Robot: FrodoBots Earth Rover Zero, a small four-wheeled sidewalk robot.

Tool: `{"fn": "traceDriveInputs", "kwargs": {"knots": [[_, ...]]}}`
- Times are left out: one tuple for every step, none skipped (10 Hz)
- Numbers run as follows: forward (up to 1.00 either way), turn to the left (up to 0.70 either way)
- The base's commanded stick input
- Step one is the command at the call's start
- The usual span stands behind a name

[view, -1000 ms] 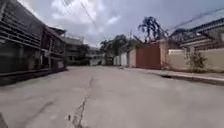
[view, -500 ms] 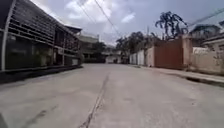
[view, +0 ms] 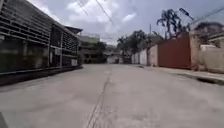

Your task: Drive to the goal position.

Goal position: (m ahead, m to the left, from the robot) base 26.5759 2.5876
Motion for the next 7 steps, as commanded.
{"fn": "traceDriveInputs", "kwargs": {"knots": [[1.0, 0.0], [1.0, 0.0], [1.0, 0.0], [1.0, 0.0], [1.0, 0.0], [1.0, 0.0], [1.0, 0.0]]}}
